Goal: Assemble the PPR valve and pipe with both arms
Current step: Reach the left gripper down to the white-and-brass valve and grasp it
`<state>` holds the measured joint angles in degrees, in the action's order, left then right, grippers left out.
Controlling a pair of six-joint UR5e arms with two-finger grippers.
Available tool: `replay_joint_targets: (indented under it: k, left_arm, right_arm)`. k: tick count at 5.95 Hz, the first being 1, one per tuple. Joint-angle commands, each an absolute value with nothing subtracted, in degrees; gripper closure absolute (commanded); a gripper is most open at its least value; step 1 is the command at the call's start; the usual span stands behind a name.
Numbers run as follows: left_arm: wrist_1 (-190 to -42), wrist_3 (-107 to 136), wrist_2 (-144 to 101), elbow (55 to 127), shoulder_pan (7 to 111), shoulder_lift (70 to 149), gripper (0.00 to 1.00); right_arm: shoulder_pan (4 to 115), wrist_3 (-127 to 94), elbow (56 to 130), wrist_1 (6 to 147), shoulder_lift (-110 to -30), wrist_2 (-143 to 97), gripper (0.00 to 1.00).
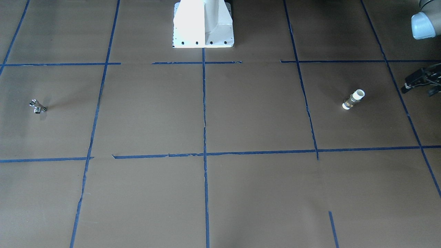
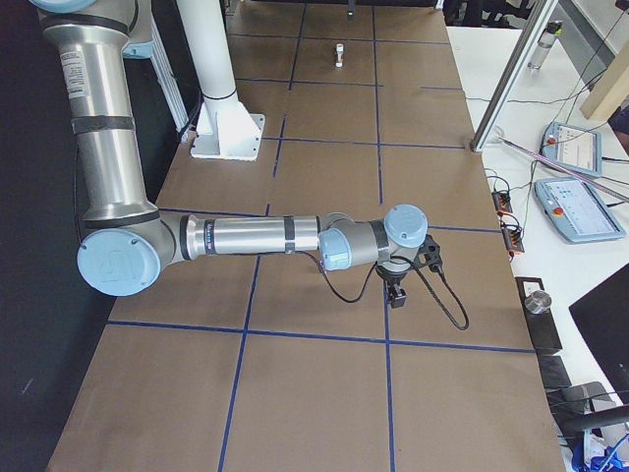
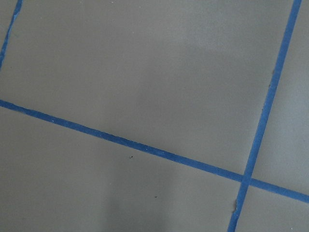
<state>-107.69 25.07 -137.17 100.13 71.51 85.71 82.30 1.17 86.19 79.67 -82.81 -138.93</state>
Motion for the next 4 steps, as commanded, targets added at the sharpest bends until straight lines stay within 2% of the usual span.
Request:
replay_joint_targets:
  k: [1,4]
  left_arm:
    - [-112.59,39.14,-136.58,103.6,63.14,85.52,0.0]
    - [-112.41,45.53,-126.93,106.35,55.04,84.99,0.0]
  right_arm:
    - [82.09,1.32,86.05,79.1,-82.79,-138.78,0.0]
    - [81.65,1.32,85.78,79.1,-82.79,-138.6,0.0]
